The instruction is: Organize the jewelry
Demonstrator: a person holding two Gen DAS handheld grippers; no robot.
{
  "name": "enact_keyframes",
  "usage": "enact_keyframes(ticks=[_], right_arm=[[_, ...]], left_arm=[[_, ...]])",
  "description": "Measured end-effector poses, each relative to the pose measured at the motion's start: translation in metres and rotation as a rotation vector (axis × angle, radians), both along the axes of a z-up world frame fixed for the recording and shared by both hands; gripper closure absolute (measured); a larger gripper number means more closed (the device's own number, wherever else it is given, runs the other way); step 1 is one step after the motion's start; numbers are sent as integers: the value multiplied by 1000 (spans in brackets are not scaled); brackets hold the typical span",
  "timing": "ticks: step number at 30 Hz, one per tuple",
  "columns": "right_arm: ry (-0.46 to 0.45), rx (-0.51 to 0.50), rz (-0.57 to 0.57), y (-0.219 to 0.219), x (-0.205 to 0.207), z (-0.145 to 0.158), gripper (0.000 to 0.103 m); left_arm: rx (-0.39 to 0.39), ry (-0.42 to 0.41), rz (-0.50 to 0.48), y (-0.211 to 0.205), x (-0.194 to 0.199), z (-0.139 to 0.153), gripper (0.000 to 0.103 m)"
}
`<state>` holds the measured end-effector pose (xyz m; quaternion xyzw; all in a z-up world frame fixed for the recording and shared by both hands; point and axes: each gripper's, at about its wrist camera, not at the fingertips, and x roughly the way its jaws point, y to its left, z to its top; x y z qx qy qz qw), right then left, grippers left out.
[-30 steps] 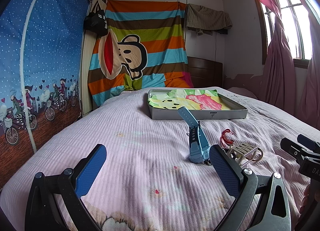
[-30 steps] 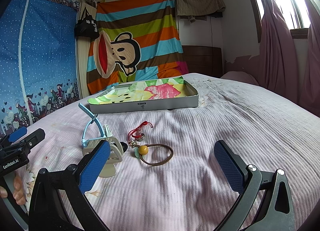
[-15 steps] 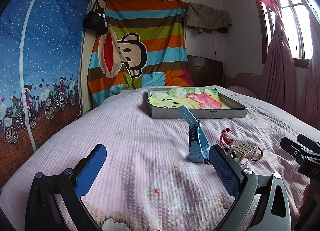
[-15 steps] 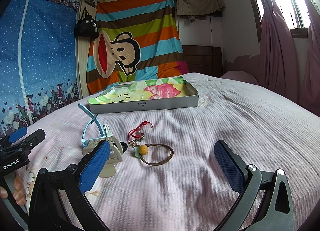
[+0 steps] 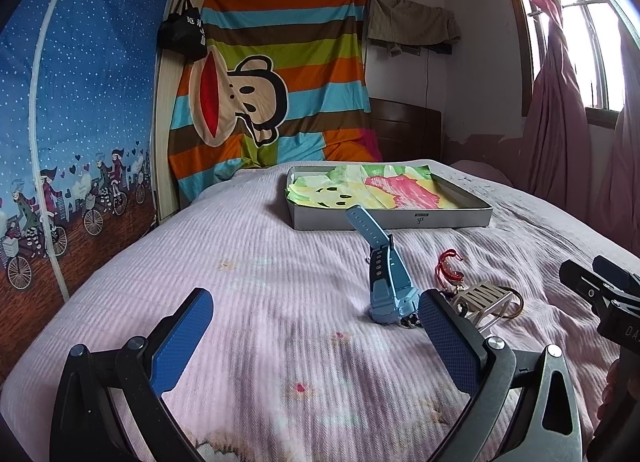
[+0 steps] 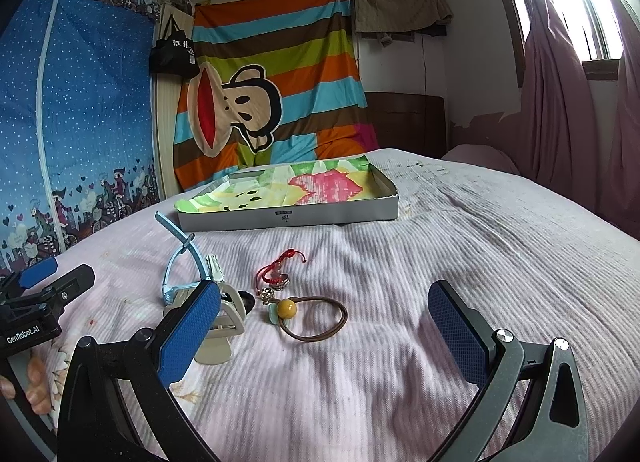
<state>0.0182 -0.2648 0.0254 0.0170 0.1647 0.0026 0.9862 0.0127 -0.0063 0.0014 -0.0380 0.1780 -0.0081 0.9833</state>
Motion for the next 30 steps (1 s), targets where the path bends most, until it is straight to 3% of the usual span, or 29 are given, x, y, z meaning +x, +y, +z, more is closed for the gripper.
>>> enact_keyframes(ticks=[7, 19, 30], right_arm=[[4, 10, -7, -5, 5, 4, 1], [8, -55, 14, 1, 16, 9, 1], [39, -37, 46, -5, 35, 8, 1]], left_arm=[[4, 62, -12, -2, 12, -3, 0], [-5, 176, -73, -5, 34, -4, 0], [-11, 268, -149, -15, 67, 2, 4]])
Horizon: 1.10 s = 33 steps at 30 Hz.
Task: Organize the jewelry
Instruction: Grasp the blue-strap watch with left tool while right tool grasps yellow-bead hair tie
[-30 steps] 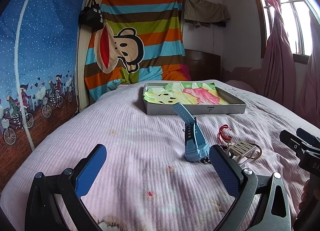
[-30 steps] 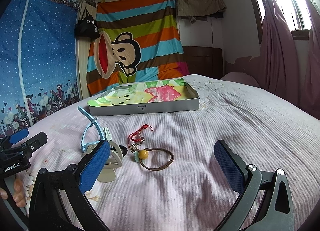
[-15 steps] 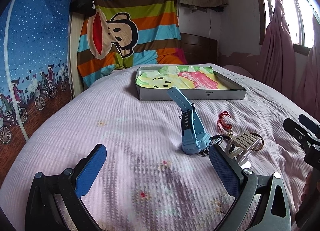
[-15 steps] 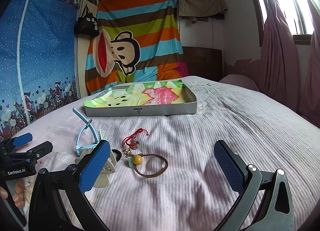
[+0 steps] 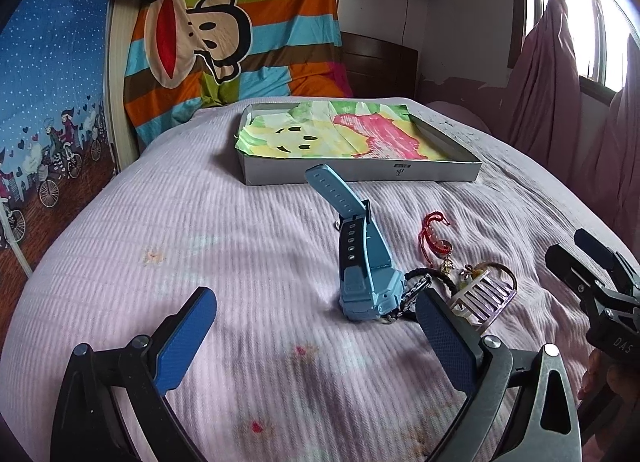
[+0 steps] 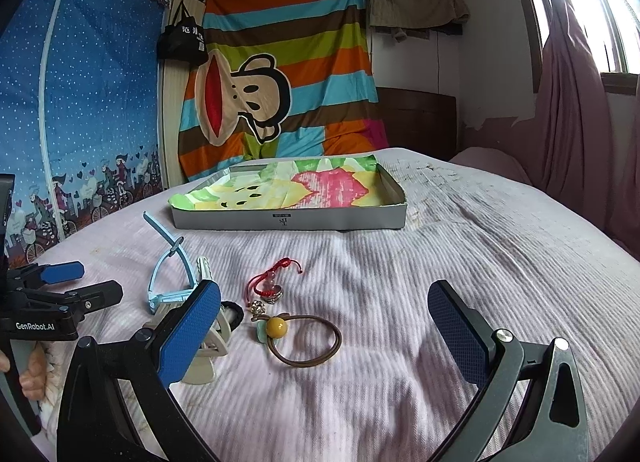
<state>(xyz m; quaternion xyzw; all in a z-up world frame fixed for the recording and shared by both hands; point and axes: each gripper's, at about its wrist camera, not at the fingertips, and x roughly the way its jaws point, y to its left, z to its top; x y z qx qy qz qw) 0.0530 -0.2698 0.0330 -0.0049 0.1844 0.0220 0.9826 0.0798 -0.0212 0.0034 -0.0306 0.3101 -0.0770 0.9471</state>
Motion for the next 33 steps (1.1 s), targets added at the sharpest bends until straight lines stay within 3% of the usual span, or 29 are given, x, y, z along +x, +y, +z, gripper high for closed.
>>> enact_keyframes(ticks=[3, 6, 14, 20, 27, 31, 33], right_arm=[[29, 2, 12, 0, 9, -3, 5], [68, -13, 21, 1, 20, -7, 15], [251, 36, 32, -10, 55, -34, 47], [339, 47, 41, -9, 72, -51, 58], [396, 47, 36, -8, 77, -59, 74], [402, 53, 46, -8, 81, -60, 97], [383, 57, 53, -6, 81, -57, 98]], left_arm=[[-16, 23, -14, -1, 10, -1, 8], [-46, 59, -27, 0, 22, -3, 17], [-186, 166, -83, 5, 48, -16, 54], [-234, 200, -134, 1, 57, -23, 79], [-231, 188, -142, -3, 56, -18, 83], [-214, 167, -114, -1, 54, -10, 83], [-203, 157, -105, -2, 54, -5, 83]])
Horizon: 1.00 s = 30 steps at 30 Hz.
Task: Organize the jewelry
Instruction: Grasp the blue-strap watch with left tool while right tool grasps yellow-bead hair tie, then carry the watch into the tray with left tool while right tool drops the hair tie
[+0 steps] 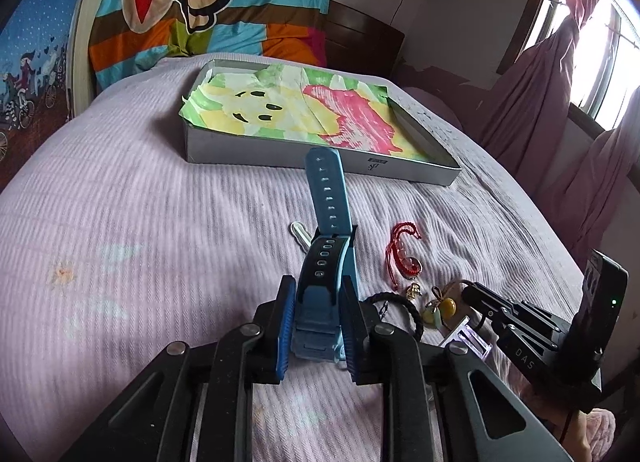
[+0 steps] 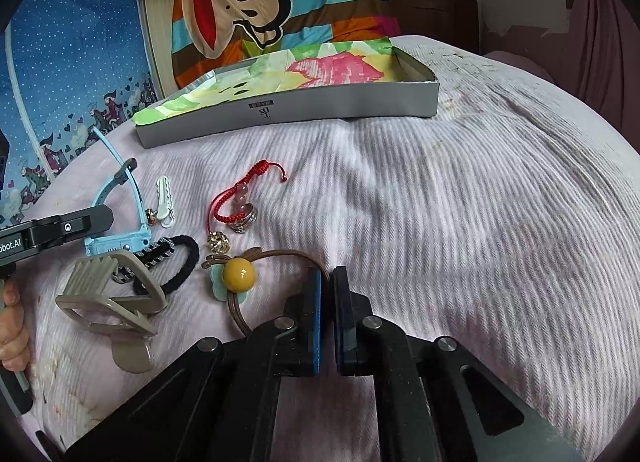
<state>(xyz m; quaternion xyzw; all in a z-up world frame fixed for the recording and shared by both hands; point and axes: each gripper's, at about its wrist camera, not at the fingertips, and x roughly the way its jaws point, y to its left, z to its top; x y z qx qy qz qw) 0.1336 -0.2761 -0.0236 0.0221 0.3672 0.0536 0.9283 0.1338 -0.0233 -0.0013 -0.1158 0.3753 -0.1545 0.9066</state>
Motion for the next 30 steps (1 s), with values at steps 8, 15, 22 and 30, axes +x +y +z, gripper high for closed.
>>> enact_keyframes(ticks=[8, 15, 22, 30], right_arm=[[-123, 27, 18, -1, -6, 30, 99], [-192, 101, 22, -9, 16, 54, 99], [-265, 186, 43, -12, 56, 87, 101], [-277, 265, 98, -5, 116, 92, 101]], left_arm=[[-7, -14, 23, -5, 10, 16, 83], [-36, -76, 51, -6, 34, 46, 83], [-49, -140, 115, -1, 76, 68, 83], [-55, -145, 156, 10, 122, 61, 83]])
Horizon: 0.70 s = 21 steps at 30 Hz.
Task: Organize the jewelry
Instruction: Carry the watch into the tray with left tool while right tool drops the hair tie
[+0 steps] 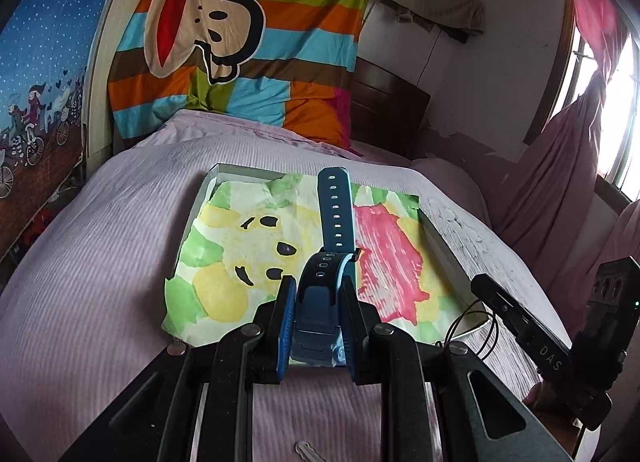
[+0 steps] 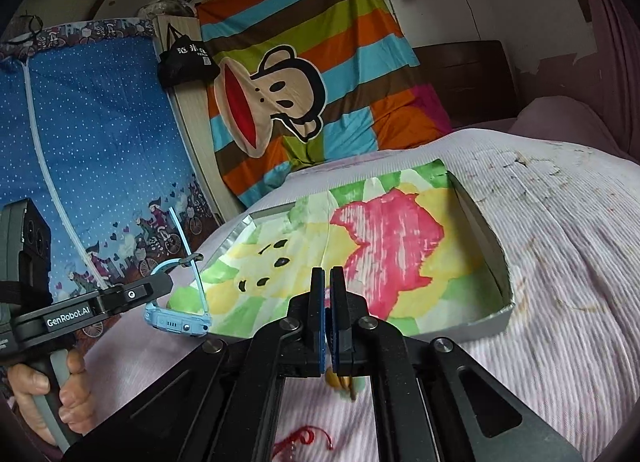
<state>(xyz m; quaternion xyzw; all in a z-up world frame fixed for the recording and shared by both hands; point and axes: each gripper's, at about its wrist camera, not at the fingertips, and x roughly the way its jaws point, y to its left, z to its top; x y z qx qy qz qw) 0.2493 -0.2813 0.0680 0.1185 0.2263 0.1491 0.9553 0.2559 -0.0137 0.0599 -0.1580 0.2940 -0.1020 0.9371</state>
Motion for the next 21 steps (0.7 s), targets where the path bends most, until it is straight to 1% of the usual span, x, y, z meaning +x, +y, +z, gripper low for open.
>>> enact_keyframes(ticks=[5, 11, 16, 21], right_arm=[[-34, -20, 39, 16, 26, 8, 101], [-51, -41, 74, 31, 46, 17, 101], [1, -67, 89, 37, 51, 0, 101], [65, -82, 90, 35, 51, -24, 101]], left_arm=[[-13, 20, 18, 7, 19, -11, 83], [-19, 63, 38, 13, 24, -30, 83], [-8, 92, 52, 18, 22, -44, 83], [19, 91, 62, 17, 16, -46, 83]])
